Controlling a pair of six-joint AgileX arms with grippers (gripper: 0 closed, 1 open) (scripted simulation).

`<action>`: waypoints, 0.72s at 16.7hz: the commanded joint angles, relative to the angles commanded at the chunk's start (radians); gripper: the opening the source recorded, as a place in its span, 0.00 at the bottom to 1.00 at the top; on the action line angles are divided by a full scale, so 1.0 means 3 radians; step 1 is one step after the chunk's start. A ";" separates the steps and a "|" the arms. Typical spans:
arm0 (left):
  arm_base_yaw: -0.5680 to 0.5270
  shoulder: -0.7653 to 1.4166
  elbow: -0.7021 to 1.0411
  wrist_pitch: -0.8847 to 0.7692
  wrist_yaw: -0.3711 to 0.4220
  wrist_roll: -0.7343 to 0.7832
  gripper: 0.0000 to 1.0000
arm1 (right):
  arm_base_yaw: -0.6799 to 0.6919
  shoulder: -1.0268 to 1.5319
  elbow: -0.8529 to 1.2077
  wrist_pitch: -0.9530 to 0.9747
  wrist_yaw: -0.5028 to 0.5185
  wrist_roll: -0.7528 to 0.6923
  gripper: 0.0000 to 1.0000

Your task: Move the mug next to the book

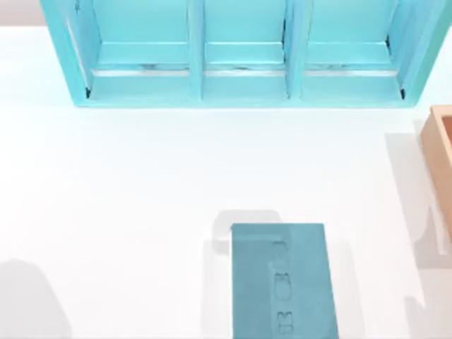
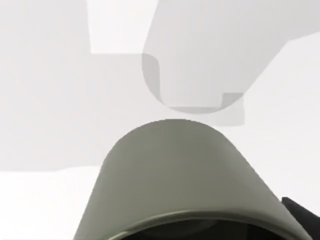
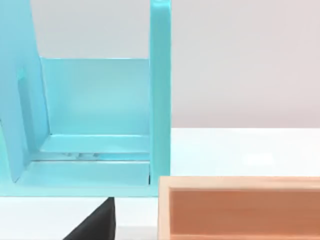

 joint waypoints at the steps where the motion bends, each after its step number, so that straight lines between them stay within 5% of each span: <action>1: 0.0000 0.0000 0.0000 0.0000 0.0000 0.0000 0.00 | 0.0000 0.0000 0.0000 0.0000 0.0000 0.0000 1.00; 7: -0.0105 0.0048 0.0042 -0.0010 0.0013 -0.0162 0.00 | 0.0000 0.0000 0.0000 0.0000 0.0000 0.0000 1.00; 12: -0.0687 0.0266 0.0322 -0.0132 0.0087 -0.1027 0.00 | 0.0000 0.0000 0.0000 0.0000 0.0000 0.0000 1.00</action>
